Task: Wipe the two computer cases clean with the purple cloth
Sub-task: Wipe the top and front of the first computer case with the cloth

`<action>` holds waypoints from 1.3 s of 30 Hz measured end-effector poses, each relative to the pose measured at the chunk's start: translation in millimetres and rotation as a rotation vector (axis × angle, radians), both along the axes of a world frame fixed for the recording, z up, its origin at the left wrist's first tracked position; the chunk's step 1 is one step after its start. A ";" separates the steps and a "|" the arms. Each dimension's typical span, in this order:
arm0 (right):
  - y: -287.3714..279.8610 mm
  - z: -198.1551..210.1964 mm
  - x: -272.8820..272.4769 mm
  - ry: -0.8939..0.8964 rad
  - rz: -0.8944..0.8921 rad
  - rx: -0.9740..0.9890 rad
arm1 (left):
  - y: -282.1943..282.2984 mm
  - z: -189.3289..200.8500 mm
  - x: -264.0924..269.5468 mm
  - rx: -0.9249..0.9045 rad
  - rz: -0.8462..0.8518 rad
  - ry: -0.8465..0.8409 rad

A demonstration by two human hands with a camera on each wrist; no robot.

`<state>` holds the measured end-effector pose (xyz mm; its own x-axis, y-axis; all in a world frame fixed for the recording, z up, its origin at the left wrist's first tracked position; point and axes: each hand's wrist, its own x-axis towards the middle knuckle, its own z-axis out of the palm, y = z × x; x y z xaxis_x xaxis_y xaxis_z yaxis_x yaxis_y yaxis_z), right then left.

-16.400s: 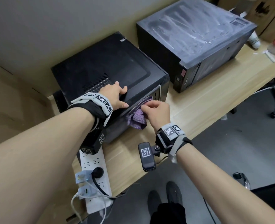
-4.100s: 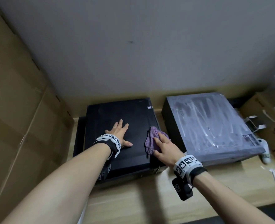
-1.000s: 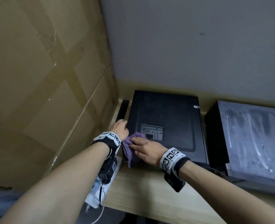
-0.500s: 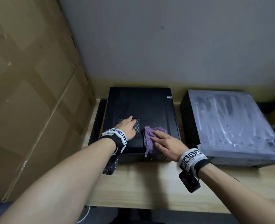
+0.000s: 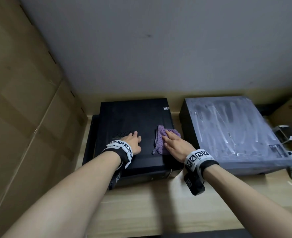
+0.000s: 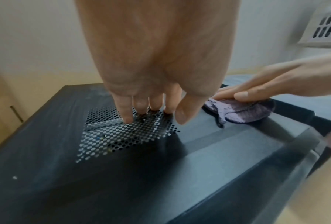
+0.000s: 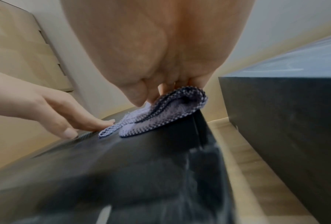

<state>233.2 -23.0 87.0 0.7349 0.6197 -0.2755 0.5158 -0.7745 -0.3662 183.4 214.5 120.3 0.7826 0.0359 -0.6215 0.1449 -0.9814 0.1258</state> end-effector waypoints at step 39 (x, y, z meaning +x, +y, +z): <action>174.6 -5.2 117.0 -0.003 -0.006 0.076 | 148.5 7.9 -17.2 0.010 0.214 0.039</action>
<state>350.2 151.5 81.8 0.7394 0.6344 -0.2253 0.5126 -0.7475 -0.4224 166.2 363.0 128.2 0.7320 0.2052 -0.6497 0.3548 -0.9289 0.1064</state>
